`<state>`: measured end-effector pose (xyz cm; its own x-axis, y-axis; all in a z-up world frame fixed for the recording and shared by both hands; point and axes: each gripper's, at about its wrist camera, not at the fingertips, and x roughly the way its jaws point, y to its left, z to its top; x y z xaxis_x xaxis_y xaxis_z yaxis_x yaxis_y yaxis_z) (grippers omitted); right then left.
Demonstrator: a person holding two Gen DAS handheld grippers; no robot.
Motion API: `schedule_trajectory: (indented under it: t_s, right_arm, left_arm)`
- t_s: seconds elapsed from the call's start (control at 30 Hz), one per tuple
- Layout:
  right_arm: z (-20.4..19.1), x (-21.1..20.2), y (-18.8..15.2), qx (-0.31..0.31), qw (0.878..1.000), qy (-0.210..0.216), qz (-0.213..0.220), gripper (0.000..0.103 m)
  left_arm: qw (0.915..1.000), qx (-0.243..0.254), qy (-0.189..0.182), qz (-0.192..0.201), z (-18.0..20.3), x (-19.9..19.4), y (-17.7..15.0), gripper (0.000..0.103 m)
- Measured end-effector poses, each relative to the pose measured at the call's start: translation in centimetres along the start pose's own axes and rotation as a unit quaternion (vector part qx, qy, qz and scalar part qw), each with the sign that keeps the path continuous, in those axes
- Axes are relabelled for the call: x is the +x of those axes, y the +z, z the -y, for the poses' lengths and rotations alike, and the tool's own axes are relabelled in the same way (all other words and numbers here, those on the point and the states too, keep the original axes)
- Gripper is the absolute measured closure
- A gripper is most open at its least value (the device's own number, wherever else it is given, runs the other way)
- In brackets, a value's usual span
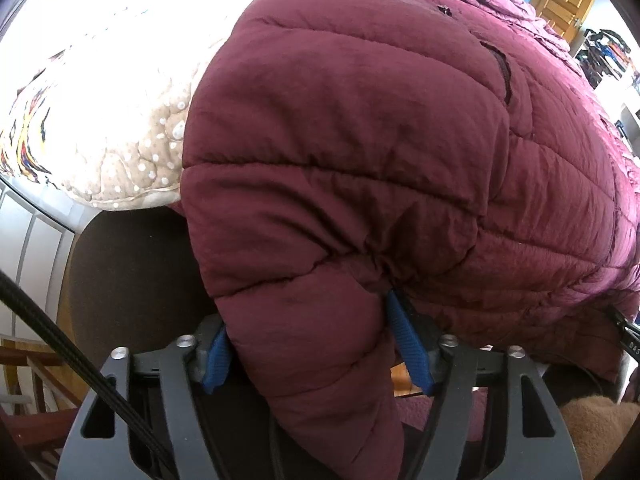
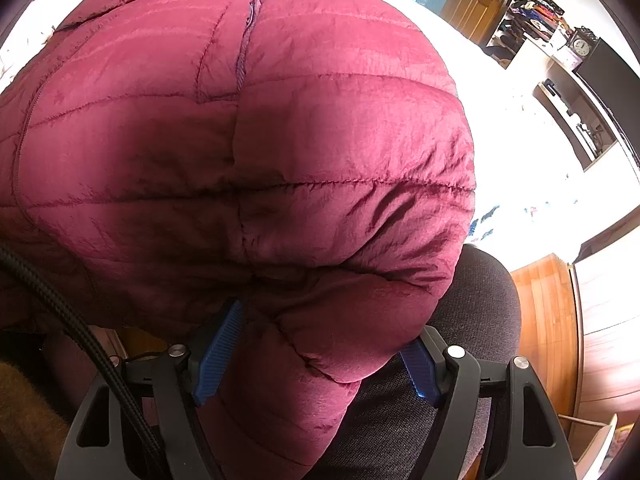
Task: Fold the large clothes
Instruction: 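Grasp the jacket hem with both grippers and lift it, then fold the held hem over toward the hood and open both grippers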
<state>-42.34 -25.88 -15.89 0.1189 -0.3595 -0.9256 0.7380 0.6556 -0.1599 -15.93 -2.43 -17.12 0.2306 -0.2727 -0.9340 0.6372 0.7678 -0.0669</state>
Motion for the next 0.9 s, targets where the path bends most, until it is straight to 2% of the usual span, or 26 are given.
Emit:
schedule_trajectory:
  t_s: [0.07,0.2,0.23,0.27,0.3,0.37,0.4,0.47,0.57,0.63,0.8,0.9]
  right_arm:
    - [0.3,0.2,0.0,0.002,1.000,0.007,-0.004,0.024]
    - [0.8,0.8,0.0,0.003,0.999,0.034,-0.018,0.024]
    - [0.9,0.8,-0.1,0.002,0.999,0.040,-0.018,0.031]
    - [1.1,0.7,0.0,-0.001,0.999,0.043,-0.016,0.045]
    - [1.4,0.4,0.0,-0.004,0.999,0.050,-0.013,0.051]
    - [2.3,-0.5,0.2,0.002,0.996,0.090,-0.004,0.067]
    - [3.1,-1.4,0.4,0.008,0.993,0.120,0.005,0.070]
    - [4.5,-3.3,0.7,0.016,0.985,0.173,0.024,0.076]
    - [6.8,-7.0,1.8,0.033,0.965,0.254,0.062,0.078]
    - [8.0,-9.4,3.1,0.043,0.952,0.287,0.092,0.078]
    - [11.4,-15.0,8.0,0.061,0.922,0.335,0.184,0.079]
    - [13.1,-17.2,11.8,0.072,0.913,0.324,0.239,0.079]
  left_arm:
    - [1.0000,-0.003,0.008,-0.001,-0.1,-0.2,-0.2,0.062]
    - [0.9998,-0.017,-0.010,0.004,-0.5,-2.2,-0.7,0.071]
    - [0.9997,-0.017,-0.012,0.011,-0.5,-2.9,-0.8,0.072]
    - [0.9996,-0.014,-0.015,0.019,-0.3,-3.8,-0.8,0.072]
    - [0.9995,-0.012,-0.016,0.026,-0.2,-4.5,-0.9,0.073]
    - [0.9990,-0.009,-0.022,0.039,-0.2,-6.0,-0.8,0.074]
    - [0.9985,-0.009,-0.026,0.046,-0.3,-6.9,-0.7,0.074]
    - [0.9973,-0.015,-0.036,0.061,-0.8,-8.6,-0.3,0.074]
    - [0.9936,-0.033,-0.066,0.086,-1.9,-11.7,0.6,0.074]
    - [0.9891,-0.042,-0.085,0.112,-2.3,-14.2,1.5,0.074]
    - [0.9739,-0.044,-0.125,0.184,-2.7,-19.9,5.4,0.074]
    - [0.9689,-0.027,-0.113,0.218,-1.6,-21.6,9.4,0.074]
